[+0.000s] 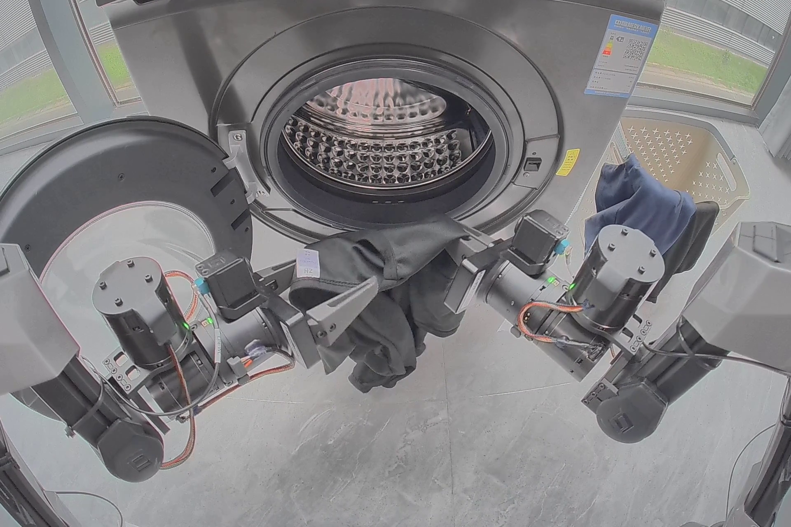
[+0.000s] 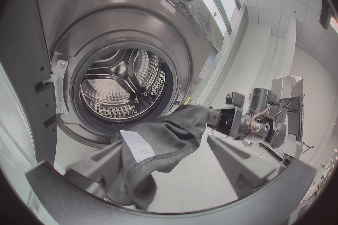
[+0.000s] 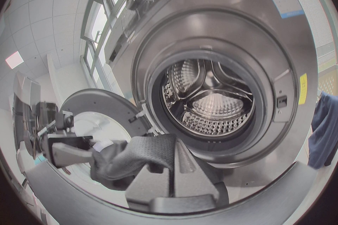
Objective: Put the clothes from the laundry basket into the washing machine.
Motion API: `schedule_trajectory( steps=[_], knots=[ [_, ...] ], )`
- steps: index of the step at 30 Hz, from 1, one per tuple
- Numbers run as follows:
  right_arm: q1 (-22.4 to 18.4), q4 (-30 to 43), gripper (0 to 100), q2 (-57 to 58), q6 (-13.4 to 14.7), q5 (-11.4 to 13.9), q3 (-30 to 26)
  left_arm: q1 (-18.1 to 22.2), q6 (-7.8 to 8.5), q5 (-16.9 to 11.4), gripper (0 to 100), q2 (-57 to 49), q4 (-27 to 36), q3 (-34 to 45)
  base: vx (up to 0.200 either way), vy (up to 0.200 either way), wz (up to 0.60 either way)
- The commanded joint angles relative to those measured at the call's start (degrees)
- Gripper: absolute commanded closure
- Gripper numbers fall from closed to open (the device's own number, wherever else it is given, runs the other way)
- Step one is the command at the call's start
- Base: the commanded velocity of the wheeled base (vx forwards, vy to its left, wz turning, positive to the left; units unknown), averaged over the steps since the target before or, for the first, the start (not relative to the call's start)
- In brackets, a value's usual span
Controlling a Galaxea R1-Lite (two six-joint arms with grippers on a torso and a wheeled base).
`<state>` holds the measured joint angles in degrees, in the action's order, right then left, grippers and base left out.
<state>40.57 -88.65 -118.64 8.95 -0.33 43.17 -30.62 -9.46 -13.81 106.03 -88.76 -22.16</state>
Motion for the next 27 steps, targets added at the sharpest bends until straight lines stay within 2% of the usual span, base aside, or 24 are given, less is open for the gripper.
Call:
schedule_trajectory(
  steps=[1,20,27],
  knots=[
    [0.3,0.1,100,3.3,0.0,0.1,0.8,0.0,-0.30,0.1,0,2.1,-0.1,1.6,0.000,0.000,0.00],
    [1.3,0.1,100,5.5,-0.2,-0.1,2.7,0.8,-0.03,0.2,0,10.9,-0.2,2.0,0.000,0.000,0.00],
    [1.3,0.9,100,5.0,-0.2,-0.6,6.2,0.2,0.23,0.1,0,14.3,-0.3,3.0,0.000,0.000,0.00]
  ],
)
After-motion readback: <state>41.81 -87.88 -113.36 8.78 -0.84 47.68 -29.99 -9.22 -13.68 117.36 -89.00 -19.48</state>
